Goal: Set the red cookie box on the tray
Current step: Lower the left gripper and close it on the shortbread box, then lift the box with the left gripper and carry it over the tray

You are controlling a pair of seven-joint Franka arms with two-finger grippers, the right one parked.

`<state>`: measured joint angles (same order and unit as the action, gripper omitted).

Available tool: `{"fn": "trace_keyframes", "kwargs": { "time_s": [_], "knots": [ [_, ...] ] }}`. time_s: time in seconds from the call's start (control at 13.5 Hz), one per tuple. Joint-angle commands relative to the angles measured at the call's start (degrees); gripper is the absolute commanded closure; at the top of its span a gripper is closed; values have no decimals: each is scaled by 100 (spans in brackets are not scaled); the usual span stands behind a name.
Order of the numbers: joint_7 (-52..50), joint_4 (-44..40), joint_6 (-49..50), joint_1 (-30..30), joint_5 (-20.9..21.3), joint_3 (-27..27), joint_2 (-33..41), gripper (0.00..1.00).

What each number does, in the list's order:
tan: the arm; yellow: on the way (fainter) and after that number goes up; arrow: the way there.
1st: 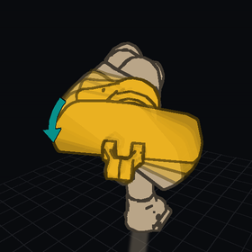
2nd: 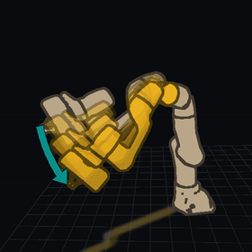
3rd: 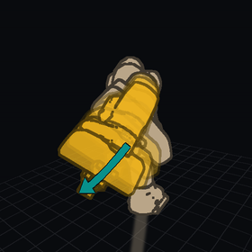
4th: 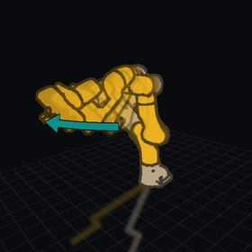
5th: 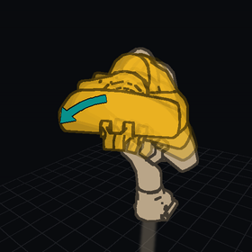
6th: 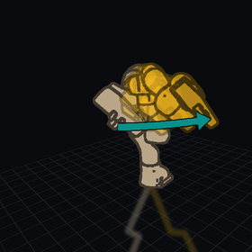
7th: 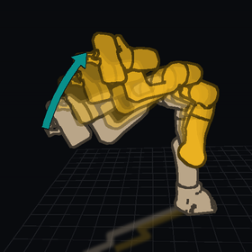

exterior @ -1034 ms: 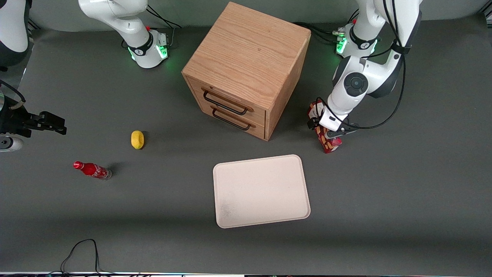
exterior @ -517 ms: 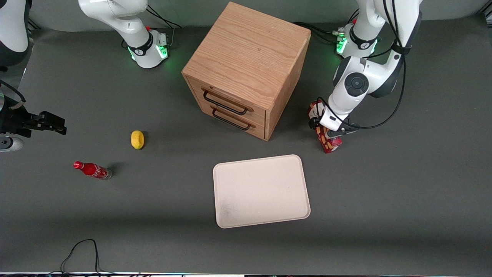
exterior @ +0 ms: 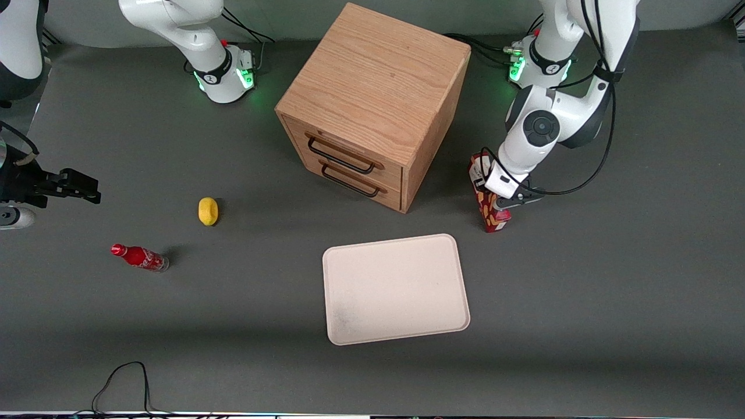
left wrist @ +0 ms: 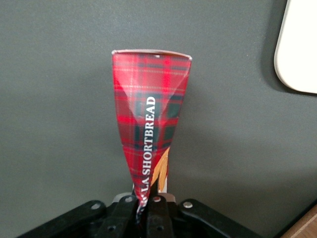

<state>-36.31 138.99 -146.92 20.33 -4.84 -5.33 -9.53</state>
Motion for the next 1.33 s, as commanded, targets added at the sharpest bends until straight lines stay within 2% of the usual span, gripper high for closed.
{"fn": "trace_keyframes", "kwargs": {
  "time_s": [0.0,0.15,0.3,0.59,0.81,0.96,1.26],
  "knots": [
    [89,49,49,-12,70,14,223,100],
    [98,-73,442,-21,62,58,442,100],
    [98,-520,1450,-29,70,120,740,100],
    [221,-2091,3796,-65,351,365,1032,100],
    [423,-3410,5047,-73,343,419,971,100],
    [536,-3991,5479,-91,334,524,866,100],
    [845,-4389,5595,-117,282,638,681,100]
  ]
}}
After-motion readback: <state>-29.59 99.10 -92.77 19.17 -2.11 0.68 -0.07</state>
